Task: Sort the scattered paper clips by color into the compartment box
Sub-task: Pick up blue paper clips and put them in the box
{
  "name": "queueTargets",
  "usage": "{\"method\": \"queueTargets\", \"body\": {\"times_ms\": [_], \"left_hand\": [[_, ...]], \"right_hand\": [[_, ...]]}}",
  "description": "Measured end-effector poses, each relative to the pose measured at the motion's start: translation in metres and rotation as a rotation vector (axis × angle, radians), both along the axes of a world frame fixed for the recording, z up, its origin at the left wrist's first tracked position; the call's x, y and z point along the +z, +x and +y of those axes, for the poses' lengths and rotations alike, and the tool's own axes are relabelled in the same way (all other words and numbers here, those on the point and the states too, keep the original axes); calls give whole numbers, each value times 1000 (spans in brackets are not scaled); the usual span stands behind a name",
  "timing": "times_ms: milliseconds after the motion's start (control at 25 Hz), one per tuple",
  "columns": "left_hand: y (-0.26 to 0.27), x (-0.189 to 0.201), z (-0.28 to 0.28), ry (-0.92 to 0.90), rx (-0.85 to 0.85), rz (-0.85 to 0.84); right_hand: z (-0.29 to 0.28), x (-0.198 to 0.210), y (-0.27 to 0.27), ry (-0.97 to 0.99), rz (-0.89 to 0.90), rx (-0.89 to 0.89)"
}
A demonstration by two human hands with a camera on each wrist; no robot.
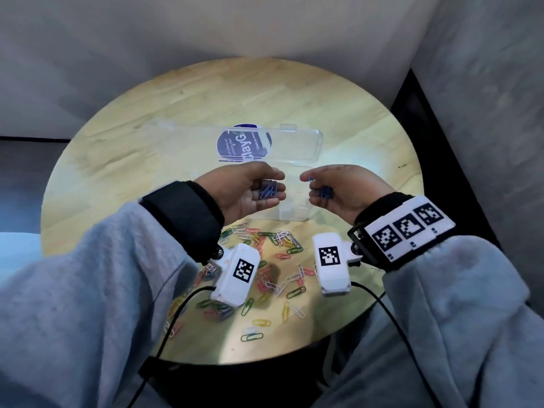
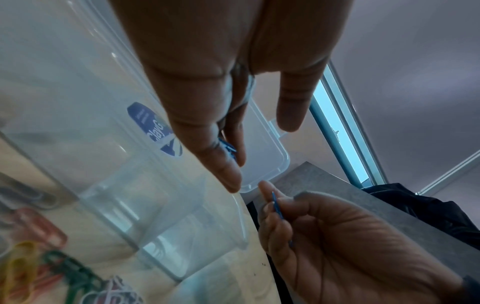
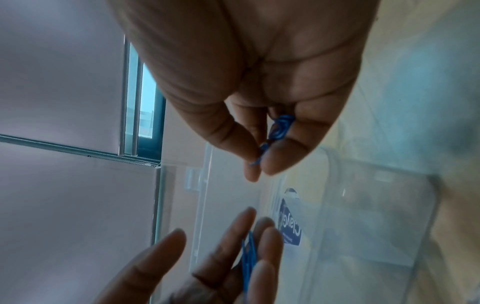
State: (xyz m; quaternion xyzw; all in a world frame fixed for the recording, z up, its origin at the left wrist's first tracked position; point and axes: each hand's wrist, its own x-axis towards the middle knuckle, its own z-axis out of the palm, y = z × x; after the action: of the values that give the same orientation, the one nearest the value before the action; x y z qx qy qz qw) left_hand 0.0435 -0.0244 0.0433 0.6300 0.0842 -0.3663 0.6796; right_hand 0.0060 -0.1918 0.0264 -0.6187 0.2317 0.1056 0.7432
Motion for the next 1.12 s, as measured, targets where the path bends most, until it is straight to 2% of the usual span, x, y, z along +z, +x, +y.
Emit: {"method": "queueTargets", "body": {"times_ms": [120, 280, 400, 520, 600, 640, 720, 800, 880, 960, 1120], "left_hand": [[5, -2, -12, -5, 12, -4], [9, -5, -27, -31, 30, -19], [6, -6, -35, -25, 25, -39], [2, -3, -33, 22, -10, -141], [-2, 1, -23, 132, -135, -258], [-5, 3, -17, 243, -245, -342], [-16, 5, -4, 580, -556, -545], [-28, 1, 1, 911, -875, -670], [-42, -9, 1, 1082, -1075, -686], [-52, -21, -2, 1149, -1146, -678], [-66, -42, -7, 1181, -1191, -707]], "right_hand": [[0, -1, 4, 88, 11, -84], [2, -5, 6, 162, 0, -104], [1, -7, 3, 137, -12, -63], [-2, 0, -2, -15, -50, 21], [-7, 7, -5, -171, -87, 87], [-10, 9, -8, -241, -93, 120], [-11, 10, -15, -382, -76, 230], [-5, 8, -23, -603, -22, 453], [5, 5, -34, -820, 48, 685], [13, 0, -41, -928, 96, 808], [22, -15, -46, -1061, 131, 930]]}}
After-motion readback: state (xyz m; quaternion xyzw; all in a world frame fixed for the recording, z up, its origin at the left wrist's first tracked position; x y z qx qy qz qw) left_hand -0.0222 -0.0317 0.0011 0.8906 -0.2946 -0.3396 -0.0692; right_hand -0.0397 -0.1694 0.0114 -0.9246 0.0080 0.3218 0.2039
